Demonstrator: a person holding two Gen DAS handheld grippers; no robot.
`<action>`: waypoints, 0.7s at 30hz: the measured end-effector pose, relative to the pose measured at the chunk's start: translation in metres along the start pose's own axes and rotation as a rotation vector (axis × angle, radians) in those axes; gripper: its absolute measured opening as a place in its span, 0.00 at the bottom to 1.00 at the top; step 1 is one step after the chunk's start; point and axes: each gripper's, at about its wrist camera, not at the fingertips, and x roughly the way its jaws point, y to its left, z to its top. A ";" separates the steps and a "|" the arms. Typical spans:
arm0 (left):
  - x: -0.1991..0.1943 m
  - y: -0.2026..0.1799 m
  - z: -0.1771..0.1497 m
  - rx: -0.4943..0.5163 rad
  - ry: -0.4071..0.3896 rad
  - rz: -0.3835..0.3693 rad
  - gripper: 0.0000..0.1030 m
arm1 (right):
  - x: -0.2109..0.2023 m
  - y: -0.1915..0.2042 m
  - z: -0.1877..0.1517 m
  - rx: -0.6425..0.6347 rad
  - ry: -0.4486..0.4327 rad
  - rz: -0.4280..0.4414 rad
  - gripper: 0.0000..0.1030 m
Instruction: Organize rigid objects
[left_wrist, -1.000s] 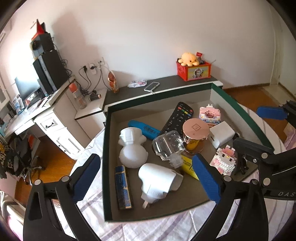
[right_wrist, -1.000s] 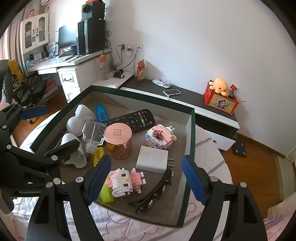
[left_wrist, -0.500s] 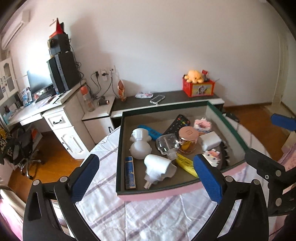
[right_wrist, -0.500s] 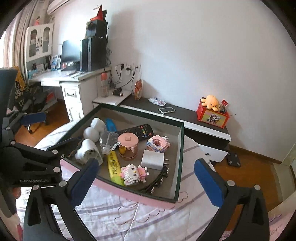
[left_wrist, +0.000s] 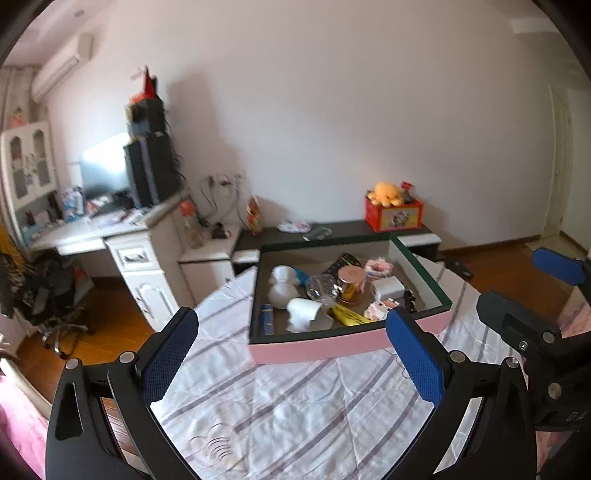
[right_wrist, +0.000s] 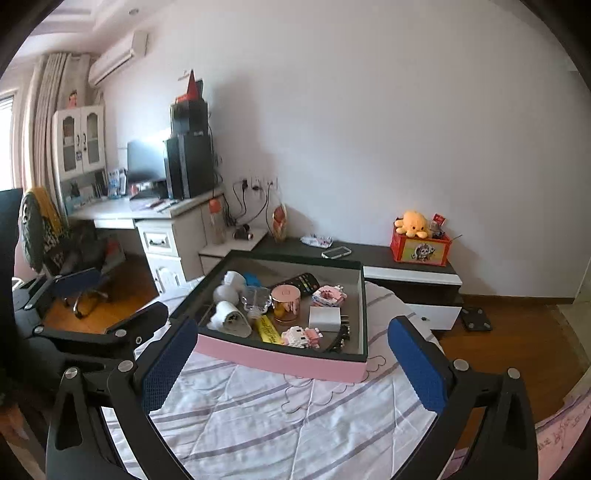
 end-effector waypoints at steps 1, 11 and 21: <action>-0.008 0.002 -0.002 -0.003 -0.014 -0.001 1.00 | -0.006 0.002 -0.002 0.000 -0.011 -0.005 1.00; -0.075 0.017 -0.010 -0.041 -0.107 0.014 1.00 | -0.061 0.018 -0.009 0.018 -0.086 -0.001 1.00; -0.133 0.019 -0.015 -0.030 -0.228 0.042 1.00 | -0.108 0.031 -0.011 0.015 -0.159 0.007 1.00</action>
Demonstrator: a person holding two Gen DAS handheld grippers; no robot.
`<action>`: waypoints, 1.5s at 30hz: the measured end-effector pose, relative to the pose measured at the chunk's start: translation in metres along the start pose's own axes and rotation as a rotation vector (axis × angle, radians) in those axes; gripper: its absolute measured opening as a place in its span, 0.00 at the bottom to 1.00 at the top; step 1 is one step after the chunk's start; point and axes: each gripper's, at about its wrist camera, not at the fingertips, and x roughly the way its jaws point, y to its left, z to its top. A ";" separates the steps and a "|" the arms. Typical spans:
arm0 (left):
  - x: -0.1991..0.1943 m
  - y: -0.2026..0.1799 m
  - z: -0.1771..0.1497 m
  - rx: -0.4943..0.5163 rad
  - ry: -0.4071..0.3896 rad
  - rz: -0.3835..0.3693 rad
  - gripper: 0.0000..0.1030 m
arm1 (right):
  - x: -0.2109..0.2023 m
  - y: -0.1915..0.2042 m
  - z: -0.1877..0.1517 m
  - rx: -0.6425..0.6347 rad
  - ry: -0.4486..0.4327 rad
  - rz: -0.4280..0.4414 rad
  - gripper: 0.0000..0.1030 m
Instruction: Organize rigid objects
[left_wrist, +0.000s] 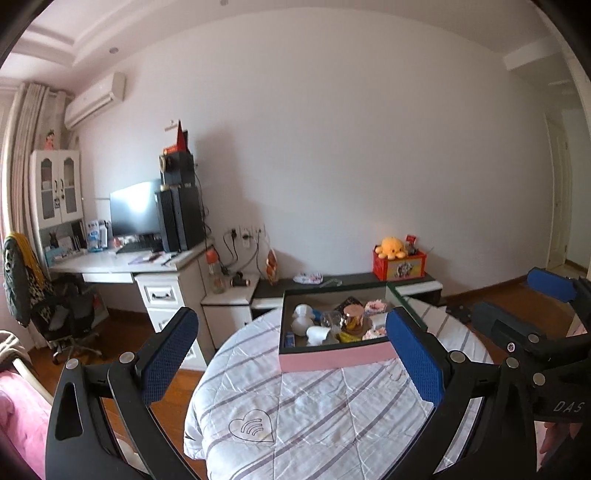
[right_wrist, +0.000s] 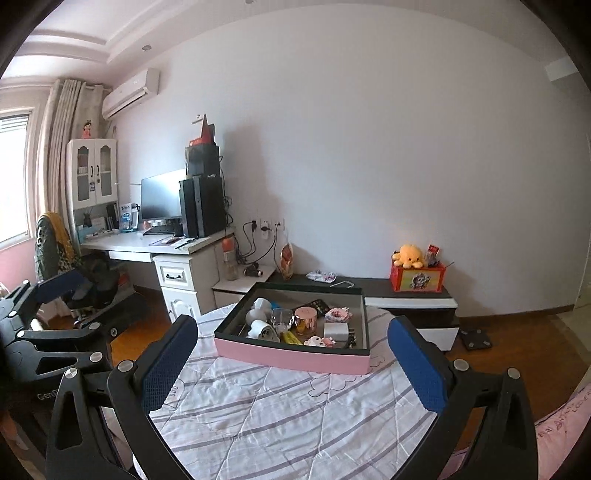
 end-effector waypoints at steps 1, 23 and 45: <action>-0.006 0.001 0.000 -0.005 -0.007 -0.003 1.00 | -0.005 0.001 0.001 -0.001 -0.011 0.001 1.00; -0.097 0.012 -0.005 -0.032 -0.132 -0.008 1.00 | -0.091 0.033 -0.002 -0.045 -0.138 -0.019 1.00; -0.117 0.018 -0.017 -0.028 -0.151 0.007 1.00 | -0.110 0.046 -0.018 -0.081 -0.163 -0.046 1.00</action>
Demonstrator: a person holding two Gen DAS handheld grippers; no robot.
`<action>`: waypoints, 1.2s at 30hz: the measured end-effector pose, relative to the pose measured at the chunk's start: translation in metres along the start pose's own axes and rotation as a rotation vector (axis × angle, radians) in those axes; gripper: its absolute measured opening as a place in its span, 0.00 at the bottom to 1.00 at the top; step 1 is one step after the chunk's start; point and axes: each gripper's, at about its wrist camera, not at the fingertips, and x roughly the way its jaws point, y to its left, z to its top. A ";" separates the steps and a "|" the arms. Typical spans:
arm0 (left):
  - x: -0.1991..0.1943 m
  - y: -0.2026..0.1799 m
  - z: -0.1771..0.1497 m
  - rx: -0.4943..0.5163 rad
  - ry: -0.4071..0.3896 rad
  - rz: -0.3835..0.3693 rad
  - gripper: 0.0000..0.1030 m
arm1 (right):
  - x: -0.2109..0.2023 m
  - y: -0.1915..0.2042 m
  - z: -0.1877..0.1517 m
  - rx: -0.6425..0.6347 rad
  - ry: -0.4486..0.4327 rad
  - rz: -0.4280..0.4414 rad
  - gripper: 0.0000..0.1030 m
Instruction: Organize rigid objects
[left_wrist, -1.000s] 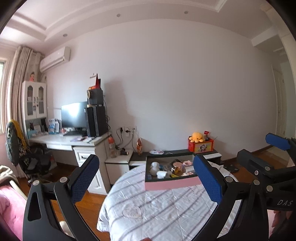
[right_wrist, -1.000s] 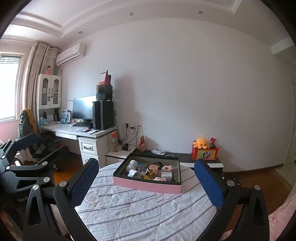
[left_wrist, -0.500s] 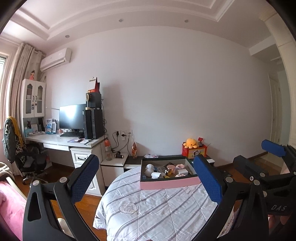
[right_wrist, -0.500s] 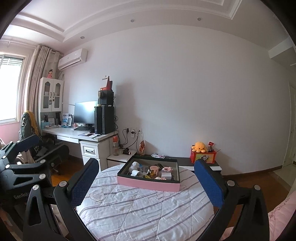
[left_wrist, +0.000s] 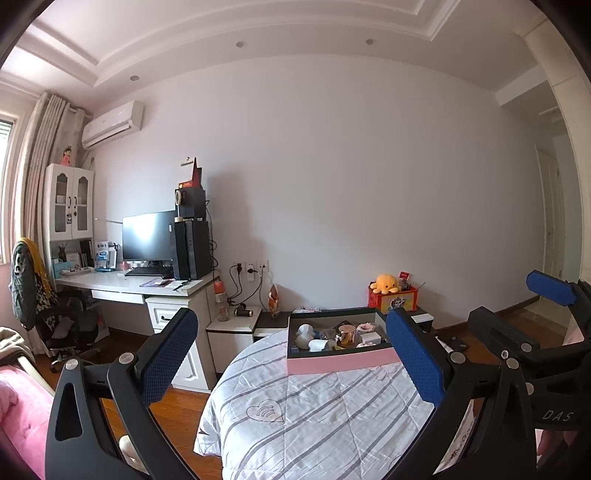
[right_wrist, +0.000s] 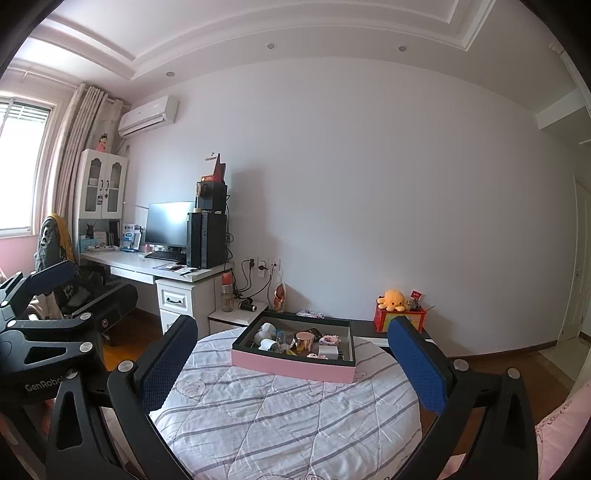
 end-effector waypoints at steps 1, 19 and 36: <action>-0.001 0.000 -0.001 0.004 -0.002 0.003 1.00 | -0.001 0.000 -0.001 0.002 0.000 0.001 1.00; -0.005 0.004 -0.003 0.004 -0.023 0.000 1.00 | -0.008 -0.001 0.000 0.013 -0.027 -0.014 1.00; 0.007 0.006 -0.012 -0.009 -0.019 -0.003 1.00 | -0.003 0.005 -0.005 0.022 -0.036 0.005 1.00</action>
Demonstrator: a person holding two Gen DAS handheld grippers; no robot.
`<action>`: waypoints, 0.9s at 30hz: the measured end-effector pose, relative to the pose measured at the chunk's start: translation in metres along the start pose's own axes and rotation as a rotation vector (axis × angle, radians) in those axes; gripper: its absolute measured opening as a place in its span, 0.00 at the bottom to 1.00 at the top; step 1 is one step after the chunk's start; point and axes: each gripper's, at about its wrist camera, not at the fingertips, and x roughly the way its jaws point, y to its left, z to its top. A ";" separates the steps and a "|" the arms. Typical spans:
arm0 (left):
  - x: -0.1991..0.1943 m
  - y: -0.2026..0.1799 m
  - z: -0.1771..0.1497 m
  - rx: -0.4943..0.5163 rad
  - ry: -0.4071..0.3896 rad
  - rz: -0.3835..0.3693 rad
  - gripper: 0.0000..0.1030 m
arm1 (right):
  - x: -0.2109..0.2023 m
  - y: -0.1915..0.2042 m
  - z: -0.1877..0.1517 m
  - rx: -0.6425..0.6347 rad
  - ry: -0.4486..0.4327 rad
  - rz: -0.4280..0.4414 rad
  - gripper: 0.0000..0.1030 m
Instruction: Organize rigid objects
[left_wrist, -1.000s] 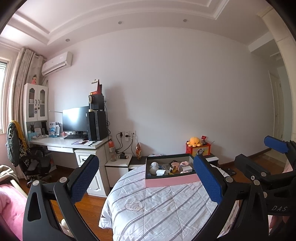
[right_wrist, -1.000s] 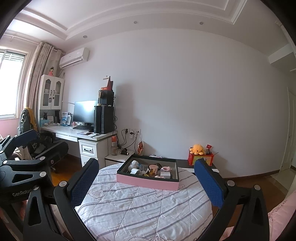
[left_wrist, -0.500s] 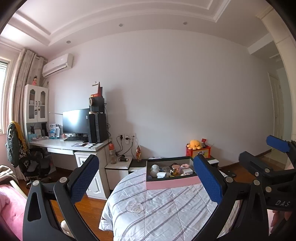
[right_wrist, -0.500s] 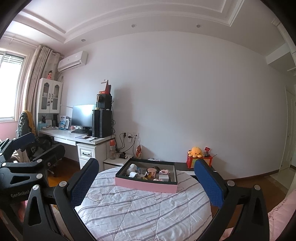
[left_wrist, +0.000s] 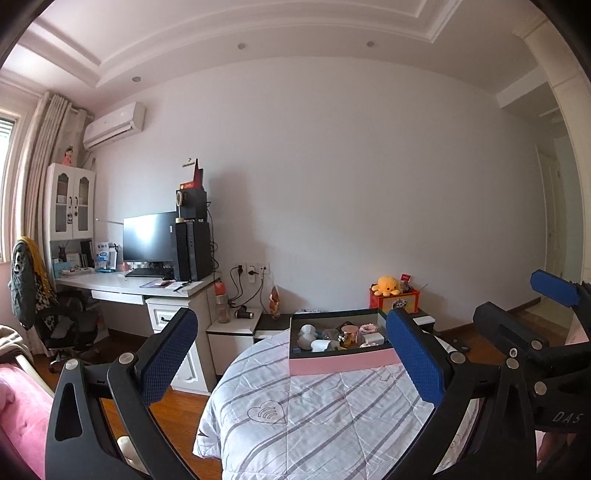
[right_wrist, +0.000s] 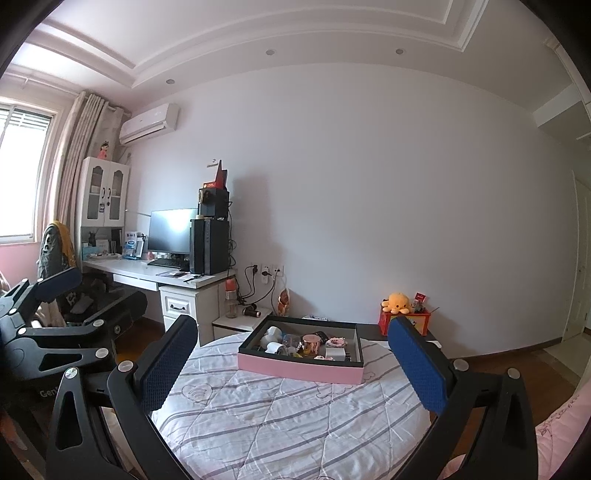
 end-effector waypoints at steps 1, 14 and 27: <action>0.001 -0.001 0.000 0.000 -0.002 0.001 1.00 | 0.000 0.000 0.000 0.001 -0.003 -0.004 1.00; 0.008 -0.009 -0.006 0.009 -0.017 0.005 1.00 | -0.006 -0.001 -0.008 -0.005 -0.057 -0.096 1.00; 0.010 -0.010 -0.008 0.034 -0.019 0.037 1.00 | 0.001 -0.003 -0.012 0.006 -0.036 -0.083 1.00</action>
